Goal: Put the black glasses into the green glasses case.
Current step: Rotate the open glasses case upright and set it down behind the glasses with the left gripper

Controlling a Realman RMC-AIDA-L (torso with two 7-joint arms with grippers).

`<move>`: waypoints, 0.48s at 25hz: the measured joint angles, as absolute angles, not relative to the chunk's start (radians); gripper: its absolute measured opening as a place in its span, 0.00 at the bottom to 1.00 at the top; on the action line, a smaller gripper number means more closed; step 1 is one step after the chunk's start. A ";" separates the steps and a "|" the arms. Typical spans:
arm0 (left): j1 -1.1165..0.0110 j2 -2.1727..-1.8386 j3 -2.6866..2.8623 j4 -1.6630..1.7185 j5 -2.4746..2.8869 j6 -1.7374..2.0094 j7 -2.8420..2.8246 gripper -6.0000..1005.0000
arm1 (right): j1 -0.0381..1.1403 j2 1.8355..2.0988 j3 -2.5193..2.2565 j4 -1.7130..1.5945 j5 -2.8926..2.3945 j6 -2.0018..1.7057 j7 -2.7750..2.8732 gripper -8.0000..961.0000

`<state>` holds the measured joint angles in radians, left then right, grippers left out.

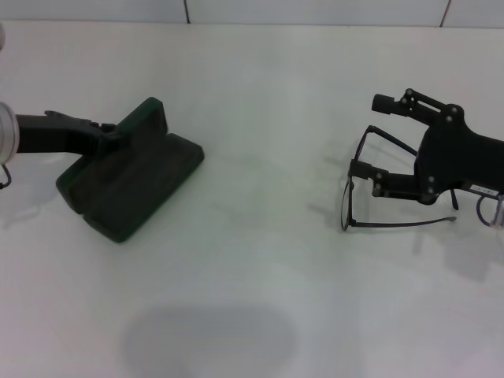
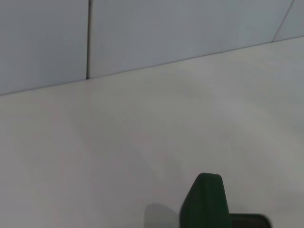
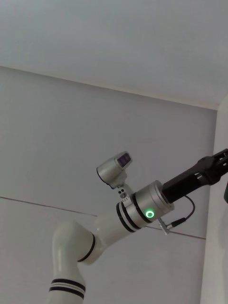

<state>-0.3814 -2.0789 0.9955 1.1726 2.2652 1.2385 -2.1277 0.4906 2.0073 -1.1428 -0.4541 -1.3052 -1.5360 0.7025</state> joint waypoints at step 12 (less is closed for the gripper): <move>-0.480 -2.083 1.017 1.164 2.231 1.237 -1.762 0.21 | 0.469 2.012 -1.150 -0.448 -1.312 -1.587 0.686 0.90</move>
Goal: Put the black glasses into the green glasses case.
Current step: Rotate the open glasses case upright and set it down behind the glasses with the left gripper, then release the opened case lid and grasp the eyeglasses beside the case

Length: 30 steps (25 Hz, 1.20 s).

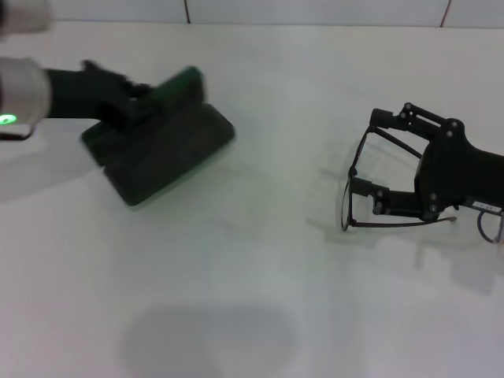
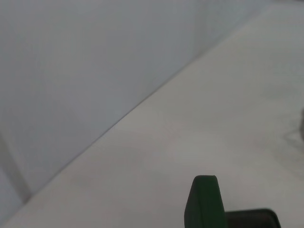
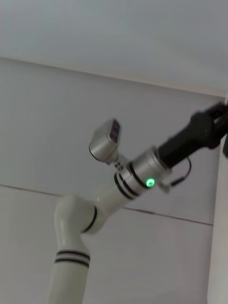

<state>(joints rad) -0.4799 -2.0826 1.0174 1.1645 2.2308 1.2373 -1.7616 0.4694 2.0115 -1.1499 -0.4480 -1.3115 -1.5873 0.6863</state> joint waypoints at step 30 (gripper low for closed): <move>-0.577 -2.087 1.163 1.067 1.958 1.332 -1.596 0.37 | 0.370 2.016 -1.089 -0.452 -1.323 -1.661 0.583 0.89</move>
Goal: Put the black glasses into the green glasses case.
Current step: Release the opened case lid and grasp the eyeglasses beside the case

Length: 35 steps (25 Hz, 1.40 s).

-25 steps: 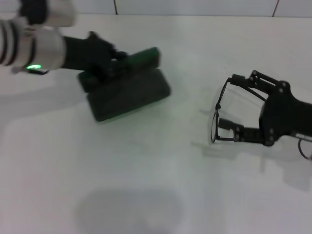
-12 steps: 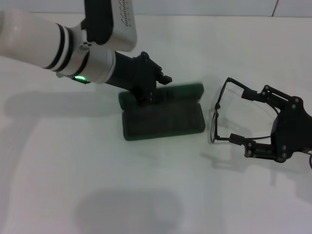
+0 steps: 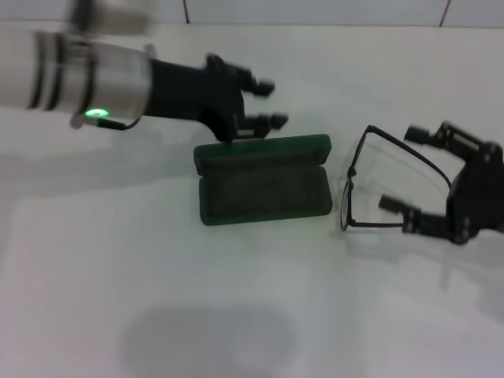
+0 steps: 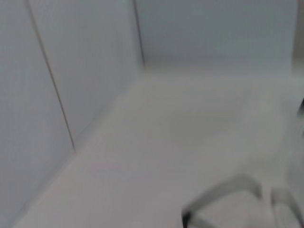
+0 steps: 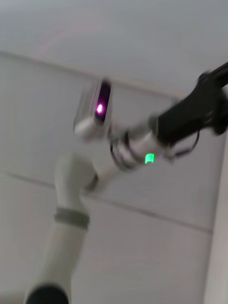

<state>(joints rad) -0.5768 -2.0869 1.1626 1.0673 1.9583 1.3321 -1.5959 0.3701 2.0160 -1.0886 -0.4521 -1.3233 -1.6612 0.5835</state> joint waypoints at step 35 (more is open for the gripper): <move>-0.304 -2.073 1.101 0.580 1.230 1.549 -1.184 0.58 | 0.831 2.014 -1.379 -1.279 -2.537 -1.547 1.716 0.89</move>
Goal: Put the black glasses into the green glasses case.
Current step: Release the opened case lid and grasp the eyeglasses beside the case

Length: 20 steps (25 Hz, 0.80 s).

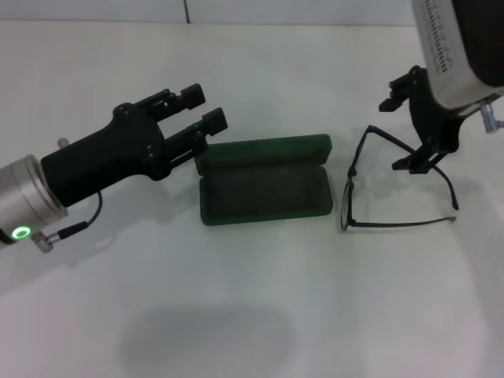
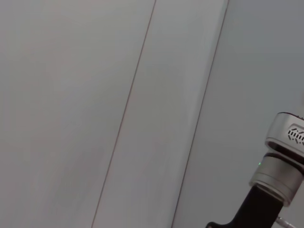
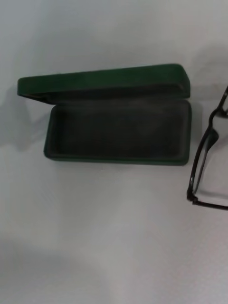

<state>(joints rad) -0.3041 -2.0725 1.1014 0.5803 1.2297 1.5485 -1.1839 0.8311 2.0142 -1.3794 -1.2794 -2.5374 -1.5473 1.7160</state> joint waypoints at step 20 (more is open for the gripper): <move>-0.314 -2.083 1.101 0.577 1.230 1.545 -1.187 0.58 | 0.869 2.025 -1.624 -1.165 -2.556 -1.355 1.695 0.86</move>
